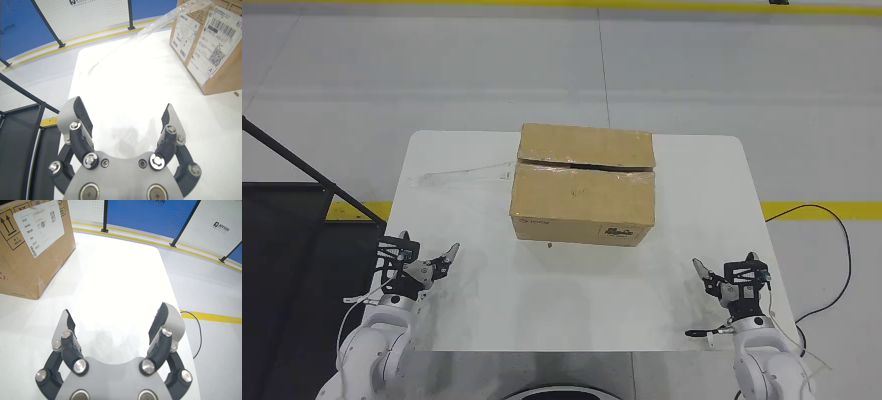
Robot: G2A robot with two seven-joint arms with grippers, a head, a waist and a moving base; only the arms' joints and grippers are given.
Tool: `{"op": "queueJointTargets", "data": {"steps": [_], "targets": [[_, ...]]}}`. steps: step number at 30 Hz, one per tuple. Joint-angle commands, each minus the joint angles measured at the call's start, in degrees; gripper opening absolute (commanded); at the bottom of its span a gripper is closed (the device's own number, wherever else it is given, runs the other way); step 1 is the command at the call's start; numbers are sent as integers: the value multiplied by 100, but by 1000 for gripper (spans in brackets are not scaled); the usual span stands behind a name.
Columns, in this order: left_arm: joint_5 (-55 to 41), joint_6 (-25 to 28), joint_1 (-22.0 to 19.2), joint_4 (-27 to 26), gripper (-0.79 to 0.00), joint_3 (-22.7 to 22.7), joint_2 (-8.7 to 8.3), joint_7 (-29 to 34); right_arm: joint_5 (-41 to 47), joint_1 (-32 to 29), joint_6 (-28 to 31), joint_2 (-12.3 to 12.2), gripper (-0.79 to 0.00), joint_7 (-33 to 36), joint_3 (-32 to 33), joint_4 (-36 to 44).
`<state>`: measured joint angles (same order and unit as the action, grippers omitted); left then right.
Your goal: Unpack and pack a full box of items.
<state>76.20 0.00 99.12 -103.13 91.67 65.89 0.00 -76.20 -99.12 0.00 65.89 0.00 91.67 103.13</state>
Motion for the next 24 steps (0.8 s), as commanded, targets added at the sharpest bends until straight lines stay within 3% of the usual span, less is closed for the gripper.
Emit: {"op": "queueJointTargets", "data": {"steps": [1, 16, 20, 24], "targets": [[0, 0, 0, 0, 0, 0, 0, 0, 0, 0, 0, 0, 0, 0, 0, 0], [-19, 26, -3, -17, 0, -7, 1, -10, 0, 0, 0, 0, 0, 0, 0, 0], [-269, 476, 22, -204, 0, 100, -9, -153, 183, 76, 127, 10, 0, -59, 5, 199], [-1055, 1185, 31, -463, 0, 368, -26, -176, 889, 223, 716, 12, 0, 115, 62, 604]]}}
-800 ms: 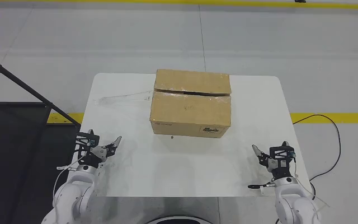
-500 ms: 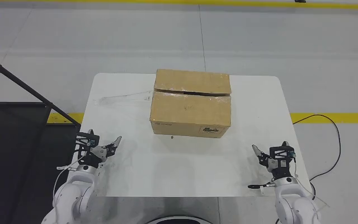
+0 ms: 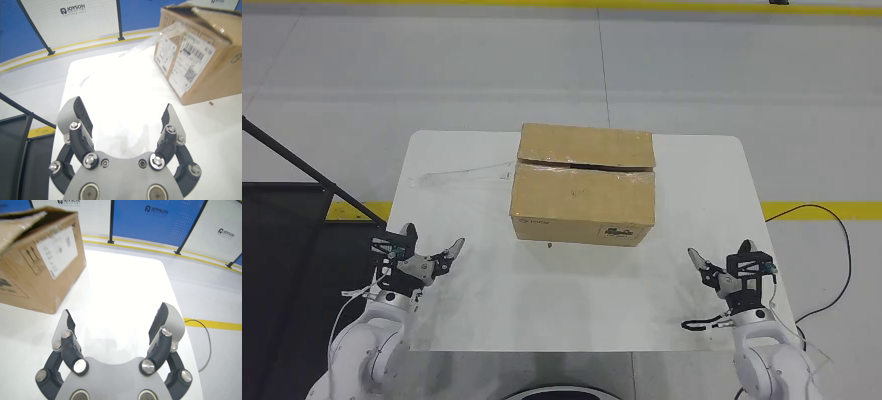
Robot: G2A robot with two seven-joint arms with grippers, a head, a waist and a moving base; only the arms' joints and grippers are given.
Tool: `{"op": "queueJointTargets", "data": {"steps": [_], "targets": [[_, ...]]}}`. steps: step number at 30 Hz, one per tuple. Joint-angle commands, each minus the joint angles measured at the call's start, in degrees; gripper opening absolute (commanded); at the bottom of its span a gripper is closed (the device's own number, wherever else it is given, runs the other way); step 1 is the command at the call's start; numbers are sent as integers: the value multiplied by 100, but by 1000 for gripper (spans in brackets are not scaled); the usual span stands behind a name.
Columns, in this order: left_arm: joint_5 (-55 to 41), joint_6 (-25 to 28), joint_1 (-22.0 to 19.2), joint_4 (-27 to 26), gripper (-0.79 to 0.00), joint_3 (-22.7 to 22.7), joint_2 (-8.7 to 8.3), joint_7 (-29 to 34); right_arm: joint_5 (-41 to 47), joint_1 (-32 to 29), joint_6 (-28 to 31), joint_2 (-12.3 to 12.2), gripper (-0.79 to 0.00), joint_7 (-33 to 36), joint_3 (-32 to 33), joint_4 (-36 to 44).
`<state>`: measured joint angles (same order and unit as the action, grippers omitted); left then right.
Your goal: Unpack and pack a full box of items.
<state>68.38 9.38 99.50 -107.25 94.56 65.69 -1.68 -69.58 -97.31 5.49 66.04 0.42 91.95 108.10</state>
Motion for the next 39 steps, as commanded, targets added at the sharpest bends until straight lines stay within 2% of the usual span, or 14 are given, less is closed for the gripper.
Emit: {"op": "queueJointTargets", "data": {"steps": [1, 5, 9, 25, 29, 35, 39], "targets": [[-466, 426, -16, -101, 0, 160, -13, 3, 440, 74, 325, -4, 0, 145, 59, 217], [-1275, 846, -51, -342, 0, 387, -20, 112, 1592, 251, 877, -8, 0, 654, 180, 603], [-1854, 1054, -24, -495, 0, 581, -28, 314, 2601, 496, 1042, -19, 0, 1373, 255, 881], [-1854, 1054, -24, -495, 0, 581, -28, 314, 2680, 520, 1018, -19, 0, 1446, 262, 872], [-1882, 1306, -262, -367, 0, 452, -26, 208, 3530, 1002, 1038, -12, 0, 1878, 139, 514], [-2083, 1746, -820, 97, 0, 297, -32, 89, 5398, 2057, 1193, -29, 0, 2988, 60, -591], [-2374, 2046, -1241, 466, 0, 211, -40, 181, 6488, 2589, 1443, -20, 0, 3457, -97, -1299]]}}
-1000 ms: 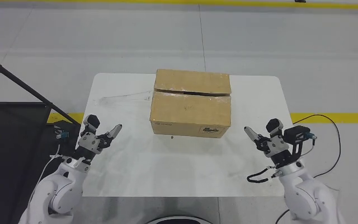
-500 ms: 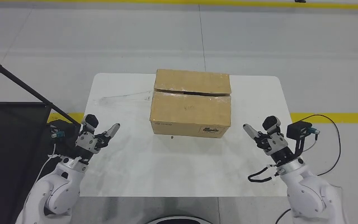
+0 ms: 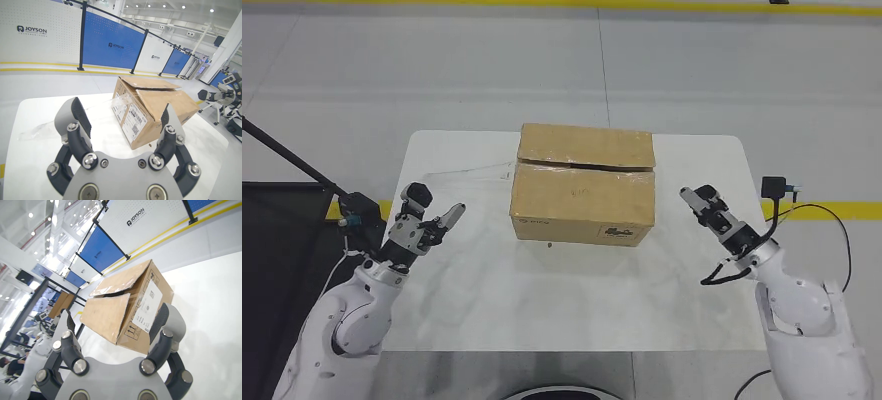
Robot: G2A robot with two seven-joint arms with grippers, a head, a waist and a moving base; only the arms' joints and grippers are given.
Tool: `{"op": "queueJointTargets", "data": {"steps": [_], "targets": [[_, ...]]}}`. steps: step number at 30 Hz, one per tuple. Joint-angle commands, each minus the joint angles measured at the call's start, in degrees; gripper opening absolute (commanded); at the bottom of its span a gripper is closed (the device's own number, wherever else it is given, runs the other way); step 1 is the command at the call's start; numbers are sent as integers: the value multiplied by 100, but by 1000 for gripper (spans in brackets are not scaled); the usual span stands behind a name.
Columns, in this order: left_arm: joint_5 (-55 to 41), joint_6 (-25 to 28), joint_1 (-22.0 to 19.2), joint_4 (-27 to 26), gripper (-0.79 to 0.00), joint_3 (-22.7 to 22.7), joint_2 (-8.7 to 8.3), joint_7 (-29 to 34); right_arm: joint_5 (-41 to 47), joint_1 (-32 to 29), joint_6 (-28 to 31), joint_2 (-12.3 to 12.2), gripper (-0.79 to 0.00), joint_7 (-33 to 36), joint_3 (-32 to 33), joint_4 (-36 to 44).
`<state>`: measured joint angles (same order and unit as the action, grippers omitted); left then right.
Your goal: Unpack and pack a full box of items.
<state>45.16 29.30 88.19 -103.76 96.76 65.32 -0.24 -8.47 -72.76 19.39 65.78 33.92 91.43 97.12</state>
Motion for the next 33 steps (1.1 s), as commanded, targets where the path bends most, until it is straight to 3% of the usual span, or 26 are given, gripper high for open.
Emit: {"op": "queueJointTargets", "data": {"steps": [1, 3, 13, 20, 29, 33], "targets": [[-65, 125, -201, 183, 0, -37, -7, 70, 606, 259, 76, 10, 0, 186, -84, -383], [15, 210, -325, 247, 0, -25, -21, 148, 1012, 456, 65, 22, 0, 343, -184, -619], [263, 167, -346, 195, 0, 24, -33, 177, 1025, 503, 74, 17, 0, 417, -196, -639], [-531, 65, -665, 258, 0, -334, -1, 572, 1216, 810, 74, 25, 0, 494, -358, -975], [-2415, -284, -918, 482, 0, -546, 22, 1508, 2552, 1856, 570, 63, 0, 1783, -777, -2561], [-2774, -295, -915, 527, 0, -460, -4, 1877, 2871, 2210, 694, 92, 0, 2105, -955, -3101]]}}
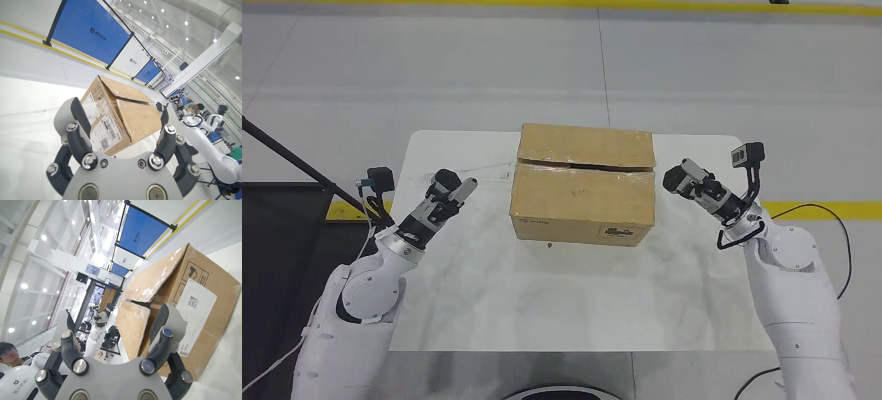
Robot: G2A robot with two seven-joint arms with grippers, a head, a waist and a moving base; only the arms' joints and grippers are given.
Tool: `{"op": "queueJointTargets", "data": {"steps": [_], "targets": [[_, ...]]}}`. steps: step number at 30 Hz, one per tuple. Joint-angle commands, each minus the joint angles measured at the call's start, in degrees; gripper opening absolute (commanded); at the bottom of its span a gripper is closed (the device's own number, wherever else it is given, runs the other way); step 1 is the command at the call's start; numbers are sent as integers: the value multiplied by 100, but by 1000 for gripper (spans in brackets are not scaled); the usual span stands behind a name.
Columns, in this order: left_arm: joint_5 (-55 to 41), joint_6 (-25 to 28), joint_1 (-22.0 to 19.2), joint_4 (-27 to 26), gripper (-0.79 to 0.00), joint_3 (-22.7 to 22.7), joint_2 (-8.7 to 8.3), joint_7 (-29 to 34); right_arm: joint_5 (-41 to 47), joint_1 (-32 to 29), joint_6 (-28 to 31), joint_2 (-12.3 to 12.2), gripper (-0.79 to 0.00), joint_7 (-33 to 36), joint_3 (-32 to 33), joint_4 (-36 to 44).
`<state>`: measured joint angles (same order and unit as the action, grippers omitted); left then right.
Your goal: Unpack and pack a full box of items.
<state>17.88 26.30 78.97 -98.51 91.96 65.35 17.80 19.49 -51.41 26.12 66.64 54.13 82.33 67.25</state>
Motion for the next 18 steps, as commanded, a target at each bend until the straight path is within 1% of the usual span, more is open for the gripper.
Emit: {"op": "queueJointTargets", "data": {"steps": [1, 6, 12, 15, 18], "targets": [[-86, 5, 15, 2, 0, 41, -11, 107, 120, 147, 40, 13, 0, 165, -93, -206], [-163, -11, 54, -41, 0, 89, -25, 186, 193, 414, 95, 41, 0, 400, -312, -538], [-147, 32, 61, -89, 0, 71, -35, 228, 279, 579, 118, 56, 0, 602, -475, -733], [-121, 39, 32, -26, 0, 20, -33, 201, 468, 595, 180, 59, 0, 712, -491, -767], [-110, 44, 8, 18, 0, -32, -32, 194, 841, 574, 268, 54, 0, 955, -451, -772]]}}
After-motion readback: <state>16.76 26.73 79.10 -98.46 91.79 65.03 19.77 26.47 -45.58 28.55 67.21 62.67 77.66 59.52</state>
